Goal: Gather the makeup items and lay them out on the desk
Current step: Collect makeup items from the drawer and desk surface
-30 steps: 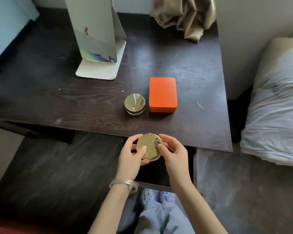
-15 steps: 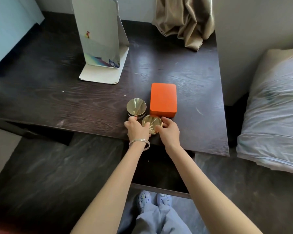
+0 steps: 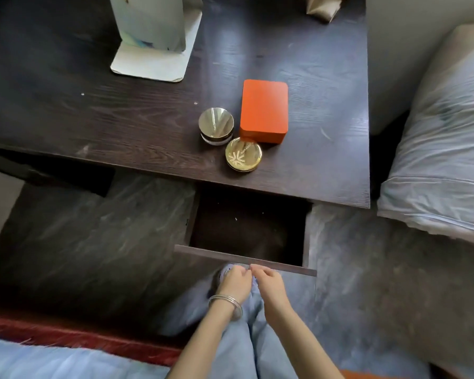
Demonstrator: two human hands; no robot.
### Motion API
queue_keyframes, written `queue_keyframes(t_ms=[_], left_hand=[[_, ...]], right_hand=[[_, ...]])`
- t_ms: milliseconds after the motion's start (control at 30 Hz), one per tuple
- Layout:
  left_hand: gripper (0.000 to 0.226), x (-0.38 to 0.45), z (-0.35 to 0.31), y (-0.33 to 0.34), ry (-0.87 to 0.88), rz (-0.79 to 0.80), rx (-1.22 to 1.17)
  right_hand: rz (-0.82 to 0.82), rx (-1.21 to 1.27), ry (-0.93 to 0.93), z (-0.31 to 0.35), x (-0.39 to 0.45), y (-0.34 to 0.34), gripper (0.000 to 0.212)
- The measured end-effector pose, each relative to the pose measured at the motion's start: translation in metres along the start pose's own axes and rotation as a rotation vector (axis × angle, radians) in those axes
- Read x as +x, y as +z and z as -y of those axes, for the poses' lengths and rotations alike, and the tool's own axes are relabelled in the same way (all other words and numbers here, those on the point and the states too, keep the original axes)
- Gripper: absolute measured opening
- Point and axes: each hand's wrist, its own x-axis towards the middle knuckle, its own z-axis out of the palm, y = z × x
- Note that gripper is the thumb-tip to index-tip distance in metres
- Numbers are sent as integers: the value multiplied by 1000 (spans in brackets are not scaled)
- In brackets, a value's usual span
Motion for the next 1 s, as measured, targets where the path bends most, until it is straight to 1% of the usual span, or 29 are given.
queue_keyframes(t_ms=[67, 133, 200, 300, 367, 433, 500, 667, 733, 800, 867, 933, 967, 1000], left_hand=[[36, 12, 3, 6, -4, -49, -4], [37, 24, 4, 9, -21, -71, 8], [40, 30, 5, 12, -49, -73, 35], [36, 35, 5, 15, -54, -74, 4], [34, 40, -1, 12, -51, -70, -28], [34, 47, -10, 6, -45, -76, -17], [36, 55, -22, -1, -30, -111, -48], [39, 70, -55, -22, 17, -225, -184], [40, 76, -68, -29, 39, -243, -223], [45, 82, -83, -36, 51, -219, -265], [43, 88, -99, -41, 80, -210, -257], [39, 93, -114, -46, 71, -191, -271], [40, 95, -118, -48, 71, -205, -295], [42, 95, -122, -52, 80, -204, -267]], right_hand=[[19, -40, 29, -5, 10, -2, 25], [-25, -49, 67, -8, 22, -3, 27], [-59, -60, 95, -10, 30, -4, 19], [-39, -4, 146, -9, 39, -3, 22], [-61, -11, 178, -2, 45, -3, 16], [-60, 15, 190, 10, 51, -3, 19], [-42, 57, 162, 26, 56, -3, 27], [-53, 106, 65, 65, 74, -8, 34], [-43, 143, 35, 78, 83, -10, 42], [-33, 161, 8, 92, 92, -11, 50], [-30, 151, -34, 105, 98, -12, 47], [-24, 150, -65, 115, 103, -13, 44], [-13, 151, -64, 119, 104, -14, 45], [2, 154, -55, 121, 104, -15, 46]])
